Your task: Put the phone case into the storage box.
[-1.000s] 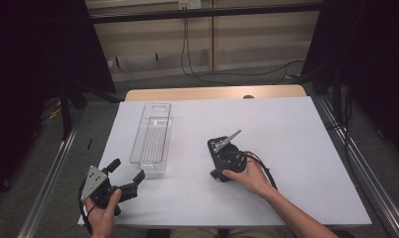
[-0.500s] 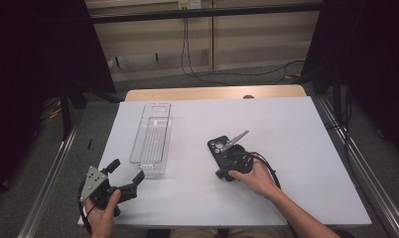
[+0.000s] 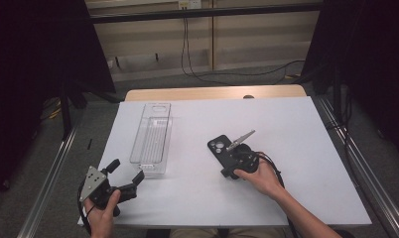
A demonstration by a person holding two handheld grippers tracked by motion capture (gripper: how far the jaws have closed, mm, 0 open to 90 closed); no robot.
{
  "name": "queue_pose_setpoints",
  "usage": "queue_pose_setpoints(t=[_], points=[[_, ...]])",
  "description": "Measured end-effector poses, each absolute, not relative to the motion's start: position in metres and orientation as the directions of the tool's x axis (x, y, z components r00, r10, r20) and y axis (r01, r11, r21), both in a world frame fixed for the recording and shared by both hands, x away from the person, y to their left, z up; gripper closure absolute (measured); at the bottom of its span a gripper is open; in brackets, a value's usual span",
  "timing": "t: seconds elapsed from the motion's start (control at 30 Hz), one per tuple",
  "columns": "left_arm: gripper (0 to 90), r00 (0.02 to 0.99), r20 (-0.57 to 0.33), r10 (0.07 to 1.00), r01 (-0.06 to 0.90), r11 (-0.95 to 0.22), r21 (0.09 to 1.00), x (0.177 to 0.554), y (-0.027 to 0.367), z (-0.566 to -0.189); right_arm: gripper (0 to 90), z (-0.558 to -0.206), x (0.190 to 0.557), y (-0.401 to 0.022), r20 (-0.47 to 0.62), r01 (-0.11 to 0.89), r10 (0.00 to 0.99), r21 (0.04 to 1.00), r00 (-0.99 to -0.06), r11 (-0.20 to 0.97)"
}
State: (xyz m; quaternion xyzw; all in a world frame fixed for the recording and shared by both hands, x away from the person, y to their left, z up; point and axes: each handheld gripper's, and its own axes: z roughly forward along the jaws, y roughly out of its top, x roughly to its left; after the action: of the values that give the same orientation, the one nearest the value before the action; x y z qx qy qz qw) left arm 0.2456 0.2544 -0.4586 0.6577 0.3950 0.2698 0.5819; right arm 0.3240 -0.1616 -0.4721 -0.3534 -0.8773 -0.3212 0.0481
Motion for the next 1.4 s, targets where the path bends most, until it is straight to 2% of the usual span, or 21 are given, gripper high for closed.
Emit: queue_pose_setpoints(t=[0.9, 1.2, 1.33, 1.4], points=[[2.7, 0.538, -0.102, 0.837, 0.209, -0.014, 0.978, 0.245, 0.255, -0.458, 90.0, -0.472, 0.325, -0.179, 0.259, 0.646, 0.629, 0.556, -0.733, 0.523], [2.6, 0.541, -0.102, 0.834, 0.205, -0.013, 0.979, 0.245, 0.255, -0.458, 90.0, -0.465, 0.321, -0.180, 0.248, 0.596, 0.597, 0.627, -0.763, 0.502], [2.7, 0.545, -0.108, 0.832, 0.206, -0.008, 0.979, 0.246, 0.255, -0.459, 85.5, -0.462, 0.320, -0.183, 0.246, 0.573, 0.586, 0.669, -0.772, 0.474], [2.6, 0.545, -0.107, 0.832, 0.206, -0.009, 0.979, 0.246, 0.255, -0.459, 77.8, -0.459, 0.319, -0.183, 0.237, 0.555, 0.580, 0.690, -0.780, 0.464]])
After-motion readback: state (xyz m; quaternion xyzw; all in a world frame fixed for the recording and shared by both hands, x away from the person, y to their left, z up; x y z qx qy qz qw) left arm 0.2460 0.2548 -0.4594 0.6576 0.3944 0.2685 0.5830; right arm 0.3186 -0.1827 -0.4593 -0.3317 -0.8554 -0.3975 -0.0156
